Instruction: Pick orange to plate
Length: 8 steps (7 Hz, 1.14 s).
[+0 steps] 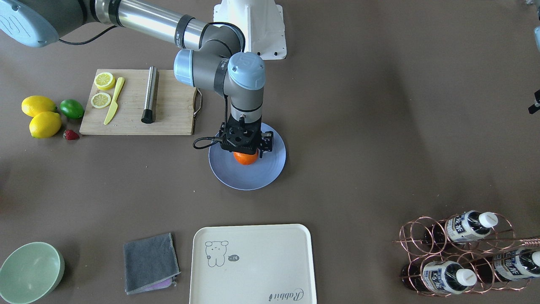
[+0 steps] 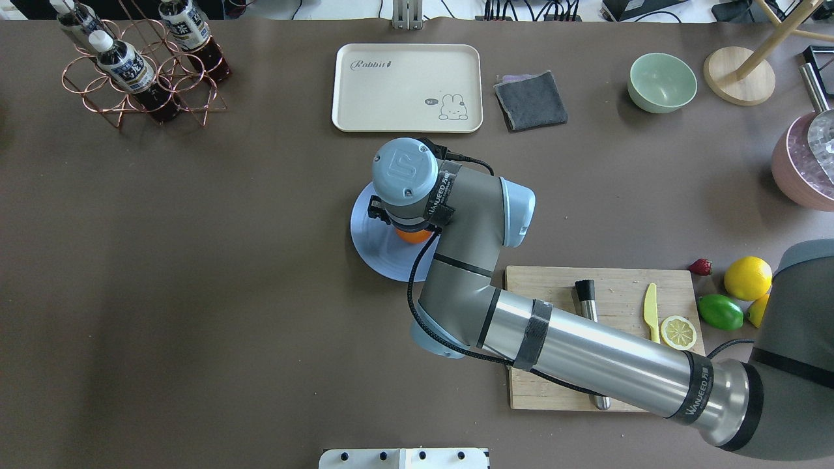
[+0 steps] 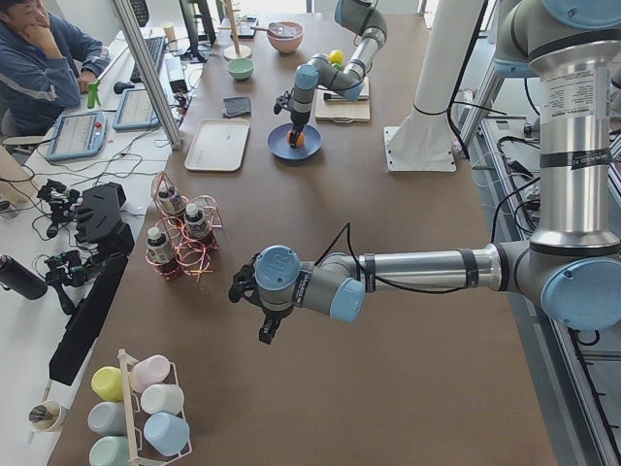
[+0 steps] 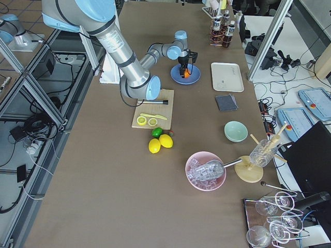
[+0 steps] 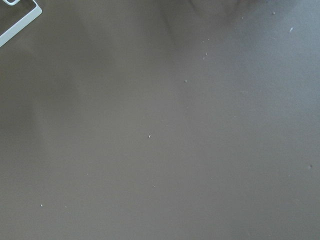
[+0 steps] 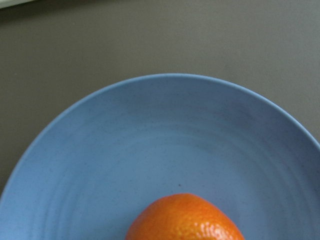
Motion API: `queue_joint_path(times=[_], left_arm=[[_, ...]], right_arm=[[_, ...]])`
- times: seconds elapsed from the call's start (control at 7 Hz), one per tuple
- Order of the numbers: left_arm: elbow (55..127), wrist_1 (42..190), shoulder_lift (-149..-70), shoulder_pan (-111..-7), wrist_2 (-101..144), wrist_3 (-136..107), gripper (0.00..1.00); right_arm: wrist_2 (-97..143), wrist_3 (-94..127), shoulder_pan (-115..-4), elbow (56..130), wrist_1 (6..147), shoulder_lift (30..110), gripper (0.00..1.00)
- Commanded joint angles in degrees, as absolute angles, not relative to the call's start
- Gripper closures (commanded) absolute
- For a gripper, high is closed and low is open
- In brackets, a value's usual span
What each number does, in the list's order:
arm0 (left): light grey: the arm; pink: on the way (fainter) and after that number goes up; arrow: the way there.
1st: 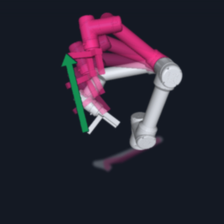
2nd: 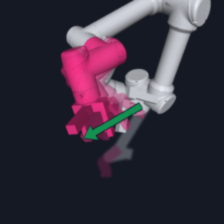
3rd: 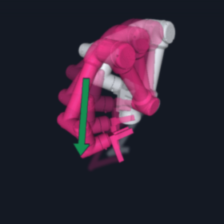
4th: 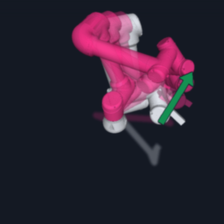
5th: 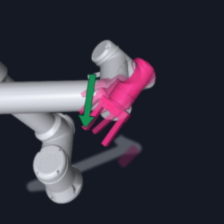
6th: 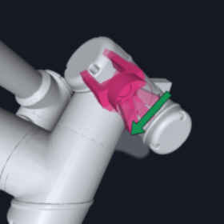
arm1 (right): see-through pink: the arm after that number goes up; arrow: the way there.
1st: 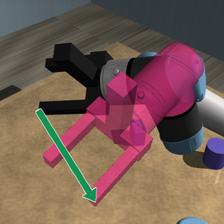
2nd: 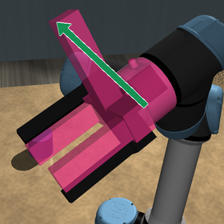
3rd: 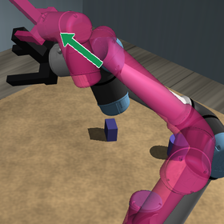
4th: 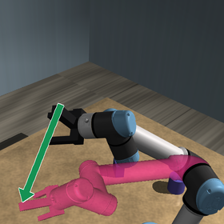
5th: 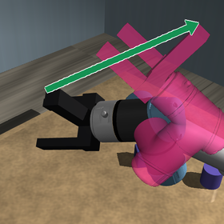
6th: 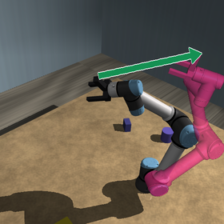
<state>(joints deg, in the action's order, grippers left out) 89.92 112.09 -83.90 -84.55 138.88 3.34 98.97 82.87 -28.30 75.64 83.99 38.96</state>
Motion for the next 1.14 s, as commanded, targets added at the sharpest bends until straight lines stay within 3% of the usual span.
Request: queue_joint_path(times=[0.0, 0.29, 0.57, 0.71, 1.0], left_arm=[[89.6, 112.1, -83.9, -84.6, 138.8, 3.3, 0.02], [89.6, 106.6, -84.8, -84.0, 138.5, 3.3, 0.02], [90.3, 100.7, -85.5, -83.9, 138.3, 3.4, 0.02], [90.3, 100.6, -85.6, -83.9, 138.3, 3.4, 0.02], [90.8, 99.2, -85.9, -84.6, 138.7, 3.5, 0.02]], right_arm=[[102.2, 81.2, -31.5, 79.8, 84.7, 39.2, 0.0], [112.3, 72.0, -40.5, 87.1, 94.5, 42.2, 0.0], [120.1, 51.0, -53.6, 99.3, 100.2, 56.6, 0.0], [125.2, 36.8, -62.4, 102.4, 100.5, 65.0, 0.0], [127.5, 16.7, -72.7, 102.0, 100.8, 74.3, 0.0]])
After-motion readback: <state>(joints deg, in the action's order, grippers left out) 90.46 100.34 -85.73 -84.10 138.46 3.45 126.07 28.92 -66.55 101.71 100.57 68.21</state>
